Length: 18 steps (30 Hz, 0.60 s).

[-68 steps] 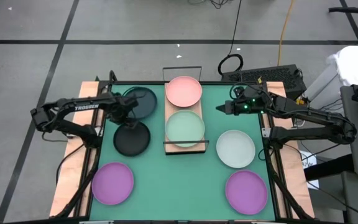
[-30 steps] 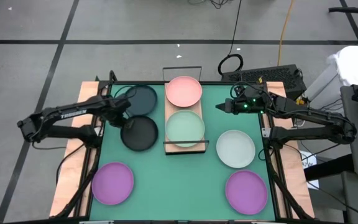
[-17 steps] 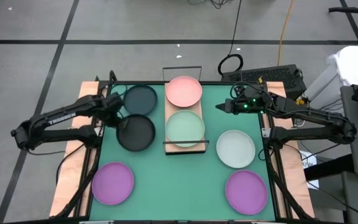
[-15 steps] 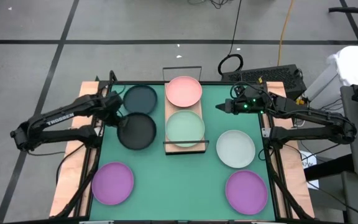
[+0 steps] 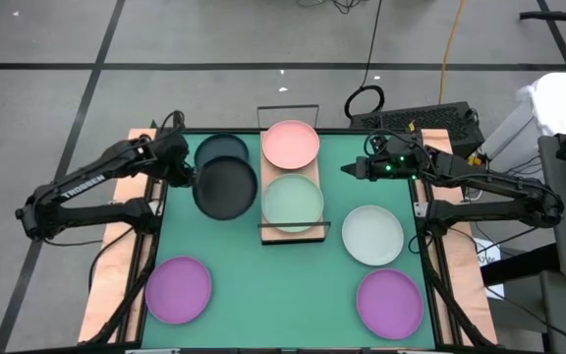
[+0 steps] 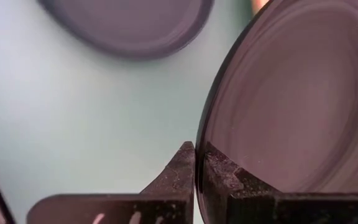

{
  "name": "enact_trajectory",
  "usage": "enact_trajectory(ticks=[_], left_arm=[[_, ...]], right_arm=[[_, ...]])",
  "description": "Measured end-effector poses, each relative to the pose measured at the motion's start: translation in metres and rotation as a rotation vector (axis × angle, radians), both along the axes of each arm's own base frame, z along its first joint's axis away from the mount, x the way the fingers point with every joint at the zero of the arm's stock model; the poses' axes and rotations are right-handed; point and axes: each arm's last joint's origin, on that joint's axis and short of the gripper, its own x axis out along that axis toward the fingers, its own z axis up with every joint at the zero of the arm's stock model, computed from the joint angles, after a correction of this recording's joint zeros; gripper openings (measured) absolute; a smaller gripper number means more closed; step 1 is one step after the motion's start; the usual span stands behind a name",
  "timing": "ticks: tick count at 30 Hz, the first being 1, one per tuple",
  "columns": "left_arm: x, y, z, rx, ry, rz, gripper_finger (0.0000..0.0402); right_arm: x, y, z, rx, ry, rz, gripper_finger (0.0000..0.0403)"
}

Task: Place and stack plates onto a shelf
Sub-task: Stack the middle black plate on top of the green plate on the shelf

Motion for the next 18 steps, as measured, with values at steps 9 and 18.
enact_trajectory(ticks=[9, 18], left_arm=[[0.016, 0.011, 0.015, 0.061, -0.217, 0.088, 0.0010], [0.039, 0.021, 0.026, 0.087, -0.422, 0.124, 0.0010]], right_arm=[[0.000, 0.000, 0.000, -0.003, 0.001, 0.002, 0.0089], [0.000, 0.000, 0.000, -0.013, 0.004, 0.012, 0.0089]])
